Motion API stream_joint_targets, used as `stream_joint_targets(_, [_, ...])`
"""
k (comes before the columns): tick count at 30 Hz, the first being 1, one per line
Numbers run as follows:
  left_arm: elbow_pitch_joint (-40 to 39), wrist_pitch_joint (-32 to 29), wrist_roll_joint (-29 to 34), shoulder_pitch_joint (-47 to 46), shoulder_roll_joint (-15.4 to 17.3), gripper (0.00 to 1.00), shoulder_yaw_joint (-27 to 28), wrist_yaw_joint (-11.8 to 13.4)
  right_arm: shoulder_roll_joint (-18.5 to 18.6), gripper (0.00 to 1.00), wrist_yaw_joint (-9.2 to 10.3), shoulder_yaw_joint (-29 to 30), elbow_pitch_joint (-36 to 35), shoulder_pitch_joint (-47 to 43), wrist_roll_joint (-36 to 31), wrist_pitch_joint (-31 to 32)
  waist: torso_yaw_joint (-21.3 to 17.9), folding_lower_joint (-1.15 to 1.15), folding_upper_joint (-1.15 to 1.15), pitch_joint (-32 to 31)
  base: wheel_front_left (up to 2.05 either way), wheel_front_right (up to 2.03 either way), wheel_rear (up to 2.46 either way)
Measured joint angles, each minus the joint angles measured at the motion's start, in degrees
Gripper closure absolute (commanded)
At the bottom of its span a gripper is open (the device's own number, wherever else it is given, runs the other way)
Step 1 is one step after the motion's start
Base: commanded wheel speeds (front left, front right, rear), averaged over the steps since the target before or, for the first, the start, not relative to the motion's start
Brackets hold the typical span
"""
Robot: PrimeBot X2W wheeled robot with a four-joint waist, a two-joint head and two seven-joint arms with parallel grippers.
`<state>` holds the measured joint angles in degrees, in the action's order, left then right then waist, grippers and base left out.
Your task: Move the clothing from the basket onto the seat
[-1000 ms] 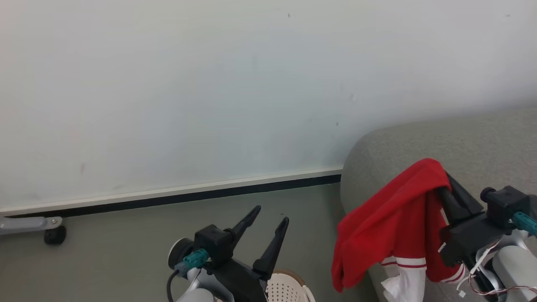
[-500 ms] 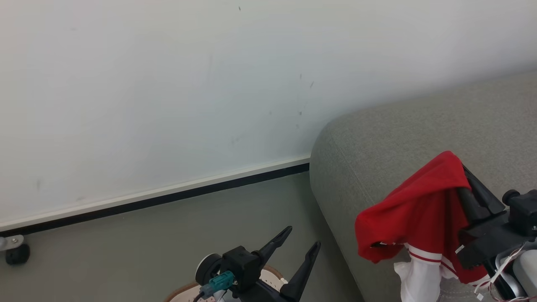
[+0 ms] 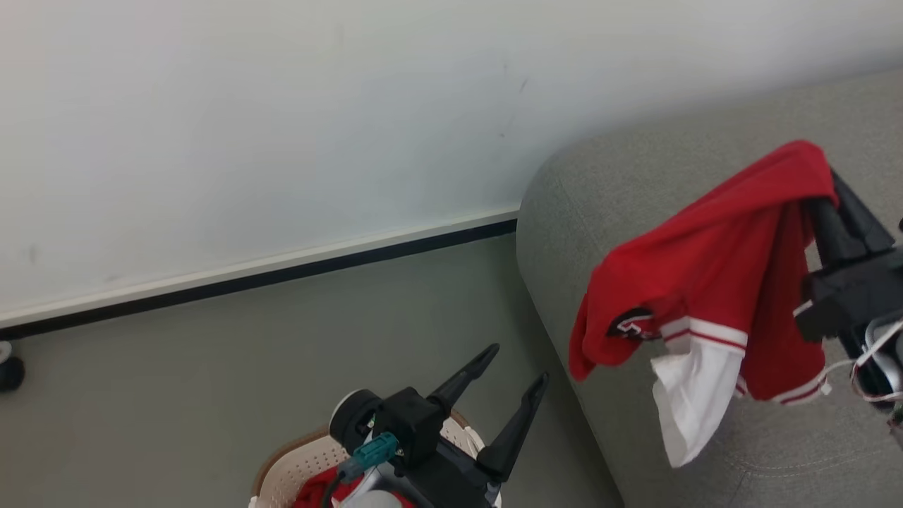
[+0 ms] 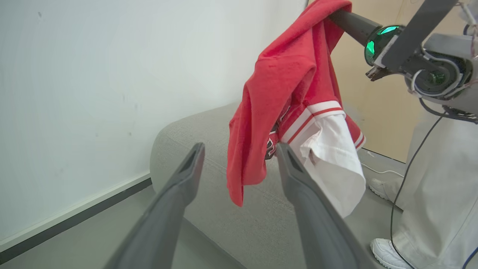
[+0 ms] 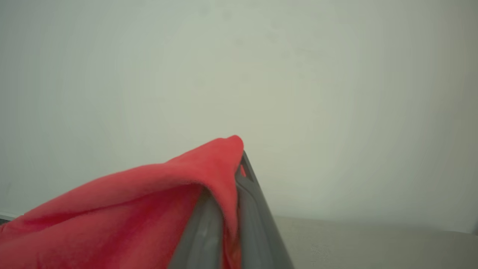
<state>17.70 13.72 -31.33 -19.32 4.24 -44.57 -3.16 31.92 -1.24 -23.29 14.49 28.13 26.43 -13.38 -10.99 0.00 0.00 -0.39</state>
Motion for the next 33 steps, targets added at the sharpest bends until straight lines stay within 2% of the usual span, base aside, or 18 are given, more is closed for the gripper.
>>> stream_joint_targets(6, [-1.6, -0.1, 0.3, -3.5, 0.8, 0.00, 1.4, 0.5, -0.5, 1.00, -1.32, 1.1, 5.1, 9.6, 0.1, 1.3, 0.5, 0.01, 0.00, 3.9, 0.00, 0.00, 0.00])
stream_joint_targets(14, [-4.1, -1.1, 1.3, -6.2, 2.7, 0.00, 2.8, 1.2, -0.4, 1.00, -1.65, 2.8, 12.4, 20.8, 0.0, 2.3, 1.3, 0.01, 0.00, 9.7, 0.00, 0.00, 0.00])
stream_joint_targets(19, [-6.4, -1.6, 2.8, -8.3, 3.4, 0.00, 3.7, 1.7, 0.3, 1.00, -1.43, 5.7, 16.7, 26.3, 0.3, 2.3, 1.7, 0.01, 0.00, 13.4, 0.00, 0.00, 0.00])
stream_joint_targets(23, [-8.2, -2.1, 3.2, -9.3, 4.6, 0.00, 4.6, 2.3, 0.7, 1.00, -0.51, 7.9, 20.1, 30.4, 1.6, 2.2, 2.0, 0.02, 0.01, 16.4, 0.00, 0.00, 0.00])
stream_joint_targets(33, [-12.2, -4.1, 5.0, -12.3, 6.9, 0.00, 5.3, 3.5, 3.5, 1.00, -0.27, 9.8, 25.1, 37.5, 1.8, 1.6, 2.3, 0.01, 0.01, 24.0, 0.00, 0.00, 0.00])
